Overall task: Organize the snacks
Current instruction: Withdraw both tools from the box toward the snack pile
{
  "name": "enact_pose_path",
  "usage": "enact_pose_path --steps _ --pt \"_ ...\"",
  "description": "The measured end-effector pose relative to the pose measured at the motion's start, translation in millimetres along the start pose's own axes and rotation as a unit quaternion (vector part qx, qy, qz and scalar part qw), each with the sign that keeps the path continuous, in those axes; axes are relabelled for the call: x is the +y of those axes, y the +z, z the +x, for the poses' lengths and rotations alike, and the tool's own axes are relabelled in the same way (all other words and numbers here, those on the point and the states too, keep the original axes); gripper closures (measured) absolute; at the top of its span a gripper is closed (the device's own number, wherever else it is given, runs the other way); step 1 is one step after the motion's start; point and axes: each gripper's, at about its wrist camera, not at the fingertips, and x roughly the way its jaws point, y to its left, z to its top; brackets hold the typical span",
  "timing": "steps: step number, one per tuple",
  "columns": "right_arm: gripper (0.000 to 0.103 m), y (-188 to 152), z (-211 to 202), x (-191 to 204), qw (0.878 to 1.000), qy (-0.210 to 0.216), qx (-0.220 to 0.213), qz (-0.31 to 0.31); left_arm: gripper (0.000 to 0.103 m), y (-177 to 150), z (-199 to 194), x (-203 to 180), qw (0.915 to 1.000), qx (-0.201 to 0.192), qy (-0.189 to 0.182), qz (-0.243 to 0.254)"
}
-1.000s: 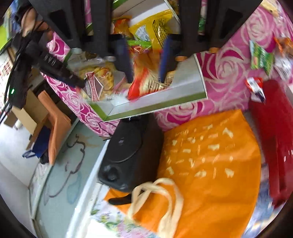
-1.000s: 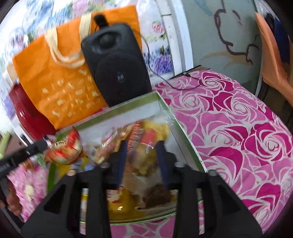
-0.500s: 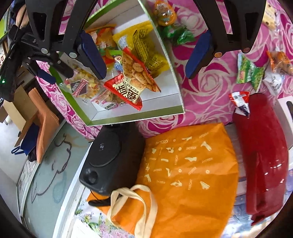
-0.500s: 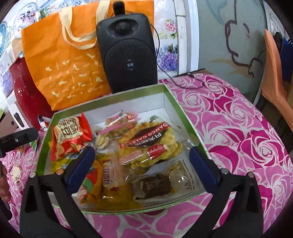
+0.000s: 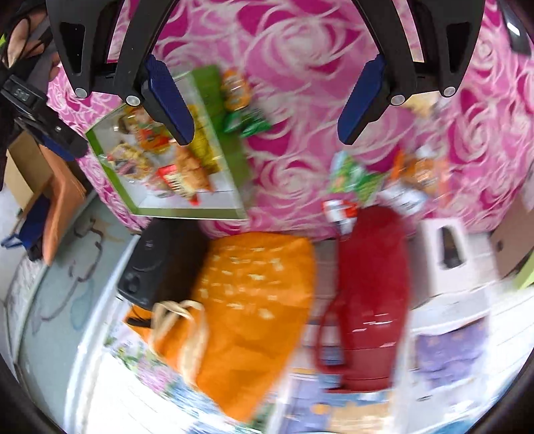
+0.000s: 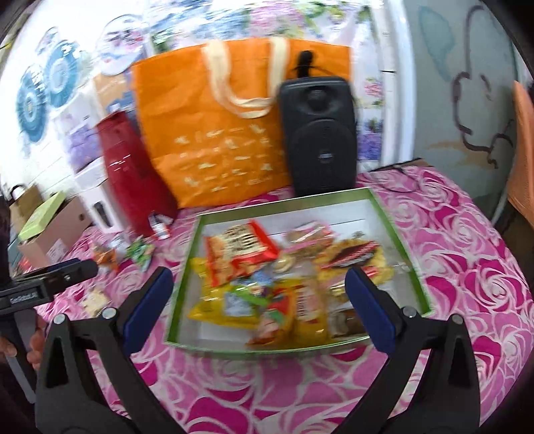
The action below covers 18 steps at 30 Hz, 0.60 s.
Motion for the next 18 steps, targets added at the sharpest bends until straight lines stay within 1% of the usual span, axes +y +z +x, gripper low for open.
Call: enact_pose_path --steps 5,7,9,10,11,13,14,18 --pt "0.001 -16 13 51 0.995 0.078 0.028 -0.049 0.013 -19 -23 57 0.9978 0.002 0.051 -0.043" --pt "0.001 -25 23 77 0.989 0.117 0.045 -0.076 0.013 -26 -34 81 0.9957 -0.001 0.071 -0.060" --pt "0.001 -37 38 106 0.979 0.159 0.071 -0.107 0.013 -34 -45 105 0.9929 -0.006 0.088 -0.080" --pt "0.001 -43 45 120 0.974 0.173 0.083 -0.121 0.013 -36 -49 112 0.9920 -0.007 0.093 -0.086" --pt "0.001 -47 49 129 0.970 0.182 0.090 -0.130 0.013 -39 -54 123 0.9906 -0.010 0.099 -0.094" --pt "0.001 -57 67 160 0.958 0.206 0.114 -0.165 0.013 -43 -61 134 0.9888 -0.015 0.108 -0.102" --pt "0.001 -59 73 170 0.953 0.212 0.121 -0.177 0.013 -44 -65 141 0.9878 -0.018 0.112 -0.107" --pt "0.001 -72 104 218 0.927 0.240 0.155 -0.242 0.013 -48 -74 163 0.9850 -0.025 0.119 -0.122"
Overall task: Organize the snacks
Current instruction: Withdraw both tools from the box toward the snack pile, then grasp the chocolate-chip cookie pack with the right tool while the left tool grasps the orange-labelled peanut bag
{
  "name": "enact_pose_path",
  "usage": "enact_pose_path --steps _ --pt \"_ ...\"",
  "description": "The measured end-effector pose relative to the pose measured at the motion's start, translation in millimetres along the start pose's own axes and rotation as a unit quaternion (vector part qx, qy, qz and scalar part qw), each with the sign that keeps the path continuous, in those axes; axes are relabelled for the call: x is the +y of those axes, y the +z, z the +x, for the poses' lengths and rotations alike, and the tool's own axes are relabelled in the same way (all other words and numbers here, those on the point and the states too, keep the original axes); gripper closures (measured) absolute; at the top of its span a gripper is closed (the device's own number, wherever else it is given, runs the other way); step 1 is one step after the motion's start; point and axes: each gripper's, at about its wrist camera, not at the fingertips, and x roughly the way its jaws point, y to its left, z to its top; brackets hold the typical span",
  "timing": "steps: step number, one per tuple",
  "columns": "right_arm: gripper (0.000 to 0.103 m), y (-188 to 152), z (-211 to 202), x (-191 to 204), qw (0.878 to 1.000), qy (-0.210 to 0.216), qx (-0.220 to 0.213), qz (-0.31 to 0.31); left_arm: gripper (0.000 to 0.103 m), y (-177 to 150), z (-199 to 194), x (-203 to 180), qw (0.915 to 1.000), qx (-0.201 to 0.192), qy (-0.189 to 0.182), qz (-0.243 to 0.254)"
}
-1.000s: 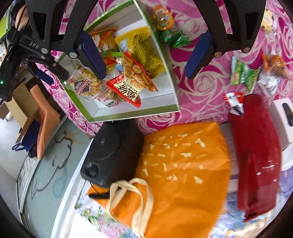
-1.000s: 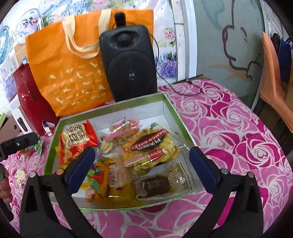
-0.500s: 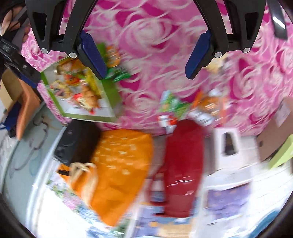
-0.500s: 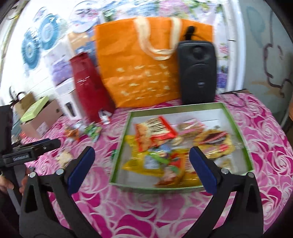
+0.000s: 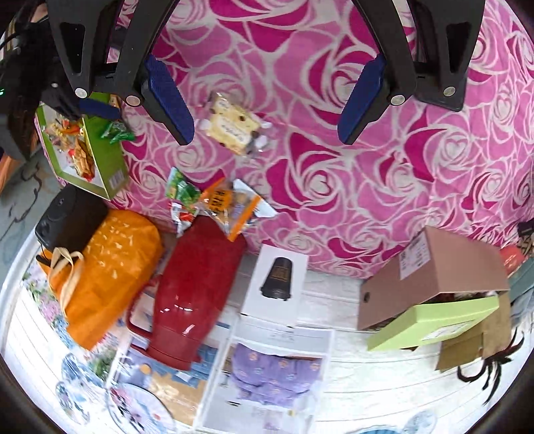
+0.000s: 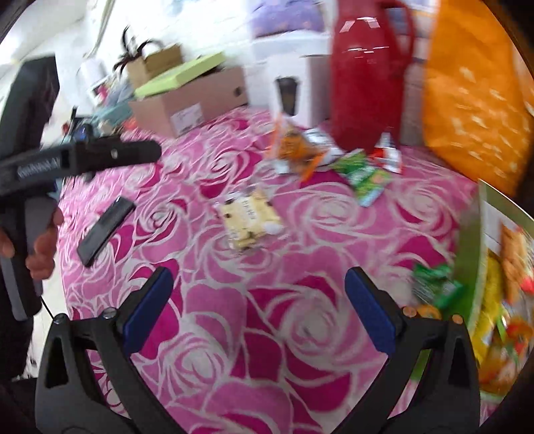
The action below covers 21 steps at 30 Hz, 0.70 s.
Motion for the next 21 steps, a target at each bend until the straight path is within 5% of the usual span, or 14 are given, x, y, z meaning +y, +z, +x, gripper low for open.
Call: enact_pose_path --steps 8,14,15,17,21 --pt "0.001 30 67 5 0.997 0.049 0.040 -0.031 0.013 -2 7 26 0.9999 0.009 -0.004 -0.005" --pt "0.001 42 107 1 0.995 0.043 0.069 -0.049 0.013 1 20 33 0.9997 0.023 -0.010 0.000" --pt "0.005 42 112 -1 0.995 0.042 0.077 -0.046 0.013 2 22 33 0.9996 0.026 -0.010 0.002" --pt "0.039 42 112 -2 0.996 0.010 0.074 -0.052 0.013 5 27 33 0.9995 0.029 -0.013 0.005" --pt "0.043 44 88 -11 0.998 0.004 0.052 -0.028 0.013 16 37 25 0.9991 0.031 -0.025 0.016"
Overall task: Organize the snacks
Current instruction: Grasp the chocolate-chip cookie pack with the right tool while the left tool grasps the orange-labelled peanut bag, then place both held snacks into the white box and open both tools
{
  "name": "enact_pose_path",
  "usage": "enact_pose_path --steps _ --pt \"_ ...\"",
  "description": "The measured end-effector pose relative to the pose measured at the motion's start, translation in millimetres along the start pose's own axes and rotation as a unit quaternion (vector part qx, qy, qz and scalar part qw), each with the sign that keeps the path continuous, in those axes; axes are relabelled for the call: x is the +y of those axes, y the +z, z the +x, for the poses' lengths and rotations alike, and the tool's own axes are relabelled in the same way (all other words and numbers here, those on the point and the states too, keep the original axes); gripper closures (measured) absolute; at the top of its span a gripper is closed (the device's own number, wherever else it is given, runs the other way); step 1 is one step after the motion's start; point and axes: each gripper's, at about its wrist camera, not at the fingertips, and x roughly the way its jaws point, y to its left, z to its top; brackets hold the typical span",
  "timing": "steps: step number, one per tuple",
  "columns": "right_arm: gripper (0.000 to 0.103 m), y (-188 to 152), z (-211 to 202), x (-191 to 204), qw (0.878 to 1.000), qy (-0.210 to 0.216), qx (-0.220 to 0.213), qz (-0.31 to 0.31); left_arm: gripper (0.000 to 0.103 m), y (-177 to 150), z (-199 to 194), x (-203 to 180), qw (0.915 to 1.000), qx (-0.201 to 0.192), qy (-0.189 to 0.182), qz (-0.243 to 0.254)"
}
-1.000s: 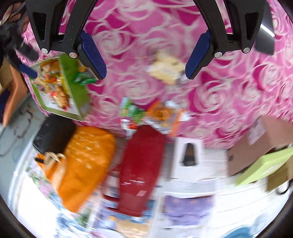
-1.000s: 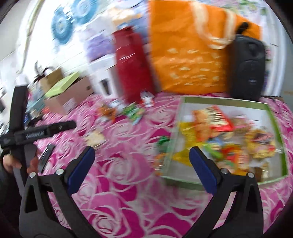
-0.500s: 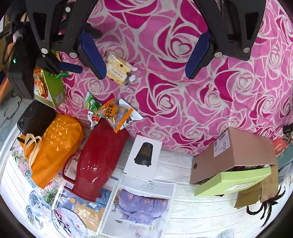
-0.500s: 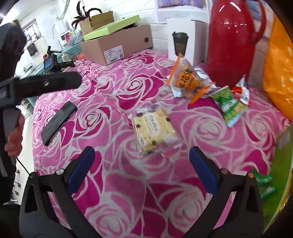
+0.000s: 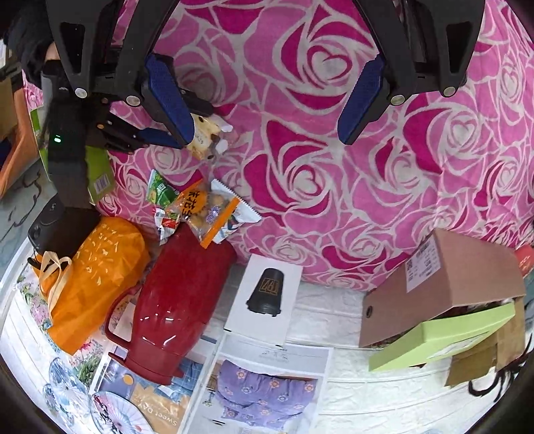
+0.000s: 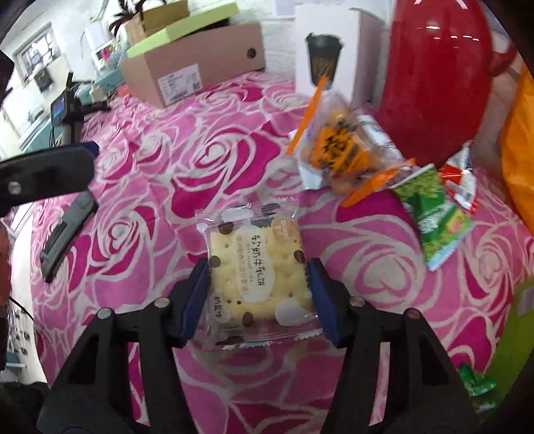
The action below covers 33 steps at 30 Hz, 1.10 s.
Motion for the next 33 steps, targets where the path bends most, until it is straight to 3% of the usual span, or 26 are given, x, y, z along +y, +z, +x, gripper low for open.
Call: enact_pose_path --steps 3,7,12,15,17,18,19,20,23,25,33 --pt "0.043 -6 -24 -8 0.999 -0.013 -0.028 0.019 0.013 11 8 -12 0.9998 -0.001 -0.015 0.012" --pt "0.043 -26 -51 -24 0.996 -0.061 -0.039 0.051 0.013 28 25 -33 0.9991 0.000 -0.039 0.013" --pt "0.043 -61 -73 -47 0.989 -0.067 -0.038 0.125 0.013 48 71 -48 0.9974 0.022 -0.047 -0.050" --pt "0.043 -73 -80 -49 0.987 -0.071 -0.038 0.140 0.013 58 98 -54 0.9933 0.042 -0.061 -0.089" --pt "0.043 -77 -83 -48 0.986 -0.075 -0.040 0.144 0.014 63 114 -59 0.9940 0.050 -0.043 -0.087" --pt "0.043 -79 -85 -50 0.985 -0.076 -0.042 0.149 0.017 64 118 -60 0.9947 0.052 -0.030 -0.083" --pt "0.043 -79 -87 -51 0.984 -0.076 -0.045 0.152 0.037 63 123 -60 0.9952 0.056 -0.019 -0.078" --pt "0.043 -81 -90 -52 0.984 -0.076 -0.049 0.155 0.047 61 130 -60 0.9951 0.069 -0.010 -0.071" --pt "0.043 -81 -93 -51 0.984 -0.074 -0.055 0.155 0.057 57 129 -57 0.9945 0.074 -0.029 -0.068" --pt "0.043 -81 -95 -50 0.984 -0.074 -0.057 0.155 0.070 58 120 -58 0.9948 0.075 -0.033 -0.060" --pt "0.043 -82 -122 -34 0.983 -0.065 -0.093 0.143 0.070 58 76 -74 0.9979 0.057 -0.026 -0.018"
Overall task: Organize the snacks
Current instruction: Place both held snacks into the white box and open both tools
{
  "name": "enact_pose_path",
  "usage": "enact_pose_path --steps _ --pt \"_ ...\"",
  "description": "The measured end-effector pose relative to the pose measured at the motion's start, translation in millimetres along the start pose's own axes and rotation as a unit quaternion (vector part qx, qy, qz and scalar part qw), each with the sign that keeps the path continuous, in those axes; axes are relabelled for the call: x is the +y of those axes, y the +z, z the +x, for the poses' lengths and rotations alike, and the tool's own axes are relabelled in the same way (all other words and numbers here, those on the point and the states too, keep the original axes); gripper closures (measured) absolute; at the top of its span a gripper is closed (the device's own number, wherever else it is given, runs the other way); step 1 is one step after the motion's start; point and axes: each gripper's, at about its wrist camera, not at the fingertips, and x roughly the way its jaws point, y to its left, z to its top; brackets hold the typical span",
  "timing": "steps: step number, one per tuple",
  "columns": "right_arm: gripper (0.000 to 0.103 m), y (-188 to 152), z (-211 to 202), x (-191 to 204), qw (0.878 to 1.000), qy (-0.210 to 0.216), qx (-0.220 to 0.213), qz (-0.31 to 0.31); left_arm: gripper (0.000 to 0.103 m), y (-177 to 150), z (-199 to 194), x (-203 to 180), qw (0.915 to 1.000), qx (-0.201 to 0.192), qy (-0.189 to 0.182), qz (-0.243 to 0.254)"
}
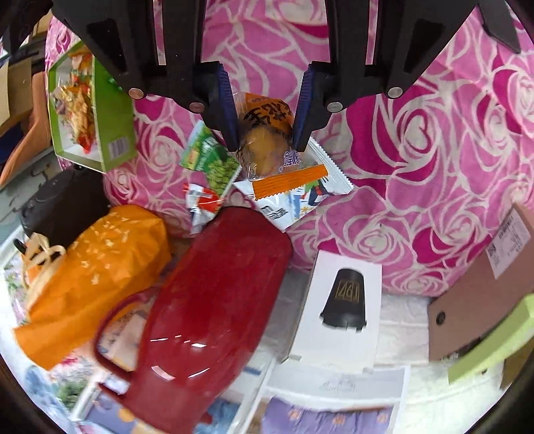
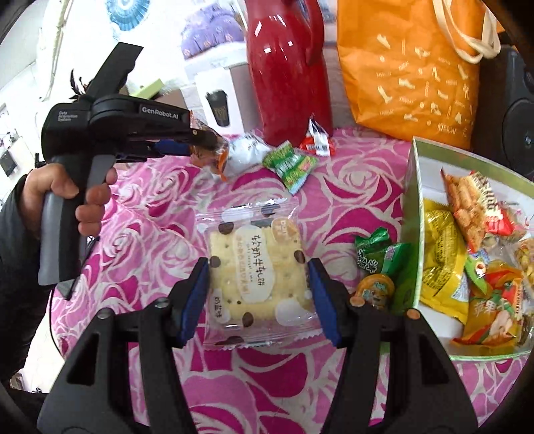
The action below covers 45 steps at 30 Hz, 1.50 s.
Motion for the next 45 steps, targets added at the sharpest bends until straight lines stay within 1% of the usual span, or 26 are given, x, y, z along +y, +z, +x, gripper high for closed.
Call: enact_pose_path --steps 3,8,10,11,14,17,22,25,29,32,35,36,37,38,39,40,41,42,43,45 --pt "0.043 2 -19 4 1.000 -0.001 -0.023 -0.005 0.070 -2 -19 -16 0.9997 -0.012 -0.008 0.021" --pt "0.043 3 -52 -2 0.998 -0.021 -0.059 -0.002 0.070 -9 -51 -61 0.9959 -0.032 -0.046 0.071" --pt "0.043 2 -66 -11 0.996 -0.041 -0.073 0.006 0.070 -14 -61 -84 0.9925 -0.039 -0.064 0.096" --pt "0.043 1 -74 -19 0.995 -0.056 -0.081 0.013 0.070 -18 -66 -99 0.9895 -0.040 -0.079 0.114" --pt "0.043 -5 -97 -42 0.990 -0.090 -0.098 0.040 0.070 -27 -70 -132 0.9821 -0.034 -0.107 0.151" --pt "0.043 -12 -117 -70 0.983 -0.130 -0.110 0.072 0.070 -39 -63 -164 0.9741 -0.019 -0.130 0.184" --pt "0.043 -25 -136 -109 0.969 -0.187 -0.114 0.112 0.070 -58 -41 -203 0.9652 0.015 -0.149 0.214" --pt "0.043 -29 -141 -124 0.964 -0.202 -0.114 0.127 0.070 -68 -27 -225 0.9599 0.035 -0.154 0.232" --pt "0.043 -27 -134 -141 0.962 -0.214 -0.114 0.129 0.070 -81 -11 -245 0.9548 0.058 -0.153 0.248" --pt "0.043 -26 -125 -152 0.962 -0.217 -0.112 0.122 0.070 -87 2 -252 0.9533 0.072 -0.151 0.251" --pt "0.042 -23 -107 -162 0.963 -0.227 -0.102 0.104 0.069 -93 11 -256 0.9511 0.079 -0.149 0.259" --pt "0.038 -23 -103 -164 0.964 -0.228 -0.095 0.099 0.068 -94 12 -256 0.9503 0.078 -0.150 0.261" --pt "0.023 -23 -98 -165 0.965 -0.229 -0.085 0.092 0.063 -96 11 -255 0.9507 0.074 -0.148 0.262" --pt "0.014 -24 -97 -165 0.965 -0.233 -0.084 0.088 0.058 -96 10 -254 0.9516 0.067 -0.146 0.262" --pt "0.005 -26 -97 -164 0.963 -0.239 -0.089 0.082 0.040 -96 8 -252 0.9530 0.059 -0.143 0.260" --pt "0.005 -29 -99 -162 0.962 -0.242 -0.095 0.079 0.025 -95 6 -251 0.9552 0.049 -0.140 0.256" --pt "0.005 -30 -99 -162 0.962 -0.243 -0.095 0.080 0.022 -93 2 -247 0.9587 0.030 -0.134 0.249" --pt "0.005 -32 -101 -163 0.962 -0.243 -0.094 0.084 0.020 -91 0 -246 0.9604 0.021 -0.132 0.245" --pt "0.005 -33 -101 -164 0.961 -0.244 -0.094 0.089 0.019 -89 -2 -243 0.9618 0.015 -0.130 0.240" --pt "0.005 -36 -102 -166 0.960 -0.249 -0.089 0.097 0.019 -86 -2 -238 0.9642 0.017 -0.130 0.231"
